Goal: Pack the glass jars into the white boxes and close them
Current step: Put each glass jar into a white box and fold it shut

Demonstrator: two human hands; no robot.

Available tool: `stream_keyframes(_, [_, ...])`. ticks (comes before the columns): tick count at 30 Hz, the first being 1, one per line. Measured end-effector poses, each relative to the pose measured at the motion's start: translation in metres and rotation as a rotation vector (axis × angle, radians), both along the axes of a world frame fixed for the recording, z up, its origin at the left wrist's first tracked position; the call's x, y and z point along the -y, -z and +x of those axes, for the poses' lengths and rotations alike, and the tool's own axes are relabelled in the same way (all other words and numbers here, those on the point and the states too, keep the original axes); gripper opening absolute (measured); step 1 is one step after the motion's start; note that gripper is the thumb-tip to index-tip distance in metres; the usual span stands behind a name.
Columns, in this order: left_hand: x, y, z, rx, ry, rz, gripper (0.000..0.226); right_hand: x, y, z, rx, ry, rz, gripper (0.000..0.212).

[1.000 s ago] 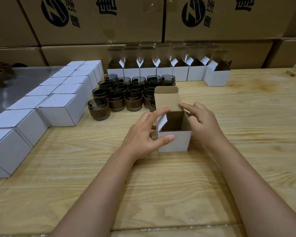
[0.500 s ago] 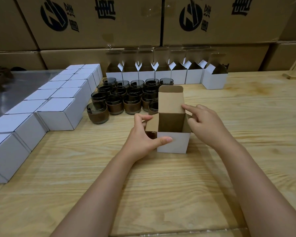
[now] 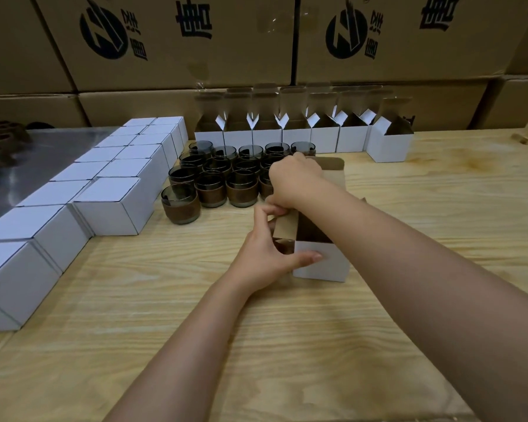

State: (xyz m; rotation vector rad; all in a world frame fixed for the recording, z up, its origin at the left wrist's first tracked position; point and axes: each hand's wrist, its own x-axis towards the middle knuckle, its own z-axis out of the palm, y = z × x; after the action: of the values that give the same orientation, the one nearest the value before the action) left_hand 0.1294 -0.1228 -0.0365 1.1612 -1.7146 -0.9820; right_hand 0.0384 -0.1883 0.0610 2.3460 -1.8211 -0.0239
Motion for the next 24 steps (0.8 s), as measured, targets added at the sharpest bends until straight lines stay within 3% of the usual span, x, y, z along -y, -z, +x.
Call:
stream_keyframes(2, [0.000,0.000,-0.001,-0.001,0.000,0.021,0.078,0.007,0.002,0.005,-0.098,0.078,0.073,0.043])
stream_keyframes(5, [0.000,-0.001,-0.001,0.005,0.006,0.028,0.076,0.014,0.002,0.005,-0.166,0.161,0.154,0.052])
stream_keyframes(14, [-0.001,-0.002,-0.002,0.009,0.014,0.014,0.076,0.016,-0.002,0.001,-0.082,0.179,0.218,0.032])
stream_keyframes(17, [-0.001,-0.002,-0.002,0.022,0.014,0.004,0.077,0.014,-0.005,0.003,-0.021,0.159,0.208,0.036])
stream_keyframes(19, [-0.001,-0.002,-0.002,-0.001,0.016,-0.011,0.078,0.014,-0.006,0.006,-0.017,0.144,0.223,0.022])
stream_keyframes(24, [0.000,0.000,-0.002,-0.008,0.005,-0.003,0.079,0.015,-0.006,0.010,-0.006,0.108,0.261,0.022])
